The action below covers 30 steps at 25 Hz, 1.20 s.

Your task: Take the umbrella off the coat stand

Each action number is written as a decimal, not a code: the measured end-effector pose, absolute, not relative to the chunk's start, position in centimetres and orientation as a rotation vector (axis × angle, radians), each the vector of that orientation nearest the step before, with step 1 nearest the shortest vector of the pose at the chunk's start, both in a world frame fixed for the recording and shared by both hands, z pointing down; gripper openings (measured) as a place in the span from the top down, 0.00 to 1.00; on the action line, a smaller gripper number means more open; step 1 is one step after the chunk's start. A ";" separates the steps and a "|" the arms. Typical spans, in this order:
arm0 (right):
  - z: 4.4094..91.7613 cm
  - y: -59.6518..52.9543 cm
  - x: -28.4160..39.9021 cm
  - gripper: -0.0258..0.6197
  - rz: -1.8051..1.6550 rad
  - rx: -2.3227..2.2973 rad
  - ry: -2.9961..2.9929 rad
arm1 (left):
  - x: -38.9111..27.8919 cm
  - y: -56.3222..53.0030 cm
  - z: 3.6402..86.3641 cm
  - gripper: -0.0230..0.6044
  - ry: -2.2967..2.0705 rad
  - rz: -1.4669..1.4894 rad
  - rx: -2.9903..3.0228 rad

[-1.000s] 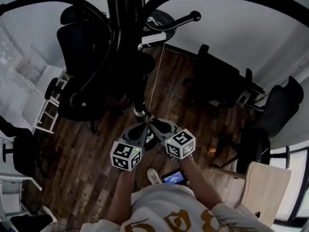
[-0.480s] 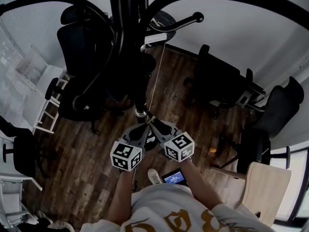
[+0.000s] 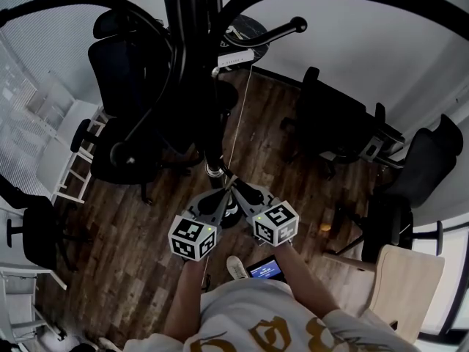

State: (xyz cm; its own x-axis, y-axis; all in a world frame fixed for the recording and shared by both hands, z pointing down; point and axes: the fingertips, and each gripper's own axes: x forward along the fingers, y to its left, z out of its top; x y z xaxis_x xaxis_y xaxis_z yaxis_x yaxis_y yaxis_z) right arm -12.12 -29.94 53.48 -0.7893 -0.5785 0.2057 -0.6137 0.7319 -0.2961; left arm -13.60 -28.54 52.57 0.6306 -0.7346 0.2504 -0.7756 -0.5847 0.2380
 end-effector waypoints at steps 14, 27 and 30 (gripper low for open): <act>53.2 -29.2 -10.8 0.94 0.584 1.015 -2.833 | -12.4 -27.6 52.2 0.92 -1.184 0.180 2.548; 52.1 -27.8 -9.0 0.94 0.511 1.036 -2.837 | -10.4 -26.1 51.2 0.93 -1.176 0.188 2.578; 51.8 -27.4 -8.6 0.94 0.507 1.041 -2.843 | -10.1 -25.8 50.8 0.93 -1.175 0.178 2.580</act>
State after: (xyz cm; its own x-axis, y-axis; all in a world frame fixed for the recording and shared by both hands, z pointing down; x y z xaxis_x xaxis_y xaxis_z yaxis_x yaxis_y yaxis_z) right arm -8.65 -27.44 51.82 -0.7677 -0.6155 0.1782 -0.6392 0.7158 -0.2811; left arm -10.12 -25.83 50.81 0.6578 -0.7159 0.2340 -0.7531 -0.6204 0.2188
